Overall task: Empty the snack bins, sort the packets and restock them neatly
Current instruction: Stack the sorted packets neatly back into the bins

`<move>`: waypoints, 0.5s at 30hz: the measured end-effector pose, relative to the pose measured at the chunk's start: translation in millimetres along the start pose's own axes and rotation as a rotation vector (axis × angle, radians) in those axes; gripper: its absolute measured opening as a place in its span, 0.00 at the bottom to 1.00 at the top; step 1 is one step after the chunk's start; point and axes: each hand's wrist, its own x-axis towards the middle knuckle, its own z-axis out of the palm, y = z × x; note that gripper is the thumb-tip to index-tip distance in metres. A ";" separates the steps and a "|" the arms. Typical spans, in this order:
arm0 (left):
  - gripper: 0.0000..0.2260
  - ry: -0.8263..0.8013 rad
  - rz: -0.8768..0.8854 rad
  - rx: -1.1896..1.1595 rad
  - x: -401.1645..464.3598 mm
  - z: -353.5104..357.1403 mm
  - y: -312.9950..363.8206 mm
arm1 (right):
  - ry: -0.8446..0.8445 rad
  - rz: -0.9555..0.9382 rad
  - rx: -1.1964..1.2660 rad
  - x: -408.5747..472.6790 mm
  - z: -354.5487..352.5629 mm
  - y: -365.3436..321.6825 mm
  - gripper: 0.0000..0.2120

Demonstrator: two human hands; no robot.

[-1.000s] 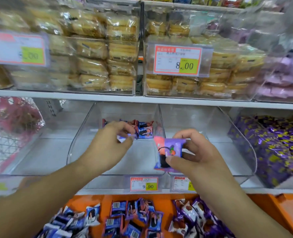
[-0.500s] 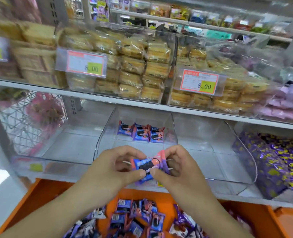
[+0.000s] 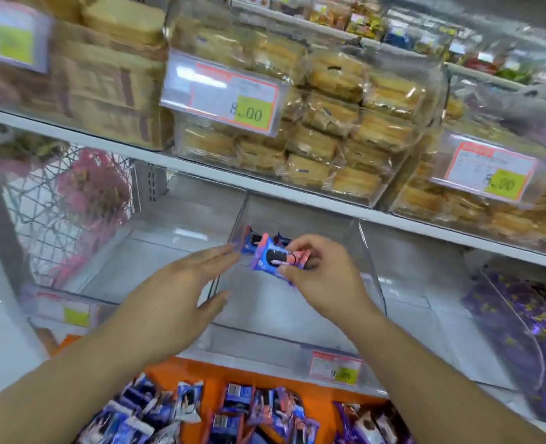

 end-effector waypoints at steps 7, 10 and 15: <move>0.29 0.043 0.007 -0.083 0.7 10.1 -7.5 | 0.015 -0.142 -0.334 83.8 74.7 46.7 0.11; 0.28 0.039 0.003 -0.078 -0.5 9.4 -6.4 | 0.017 -0.209 -0.540 93.1 88.0 60.0 0.13; 0.27 0.016 -0.003 -0.062 -1.0 11.7 -10.0 | 0.096 -0.253 -0.647 97.5 86.6 69.4 0.14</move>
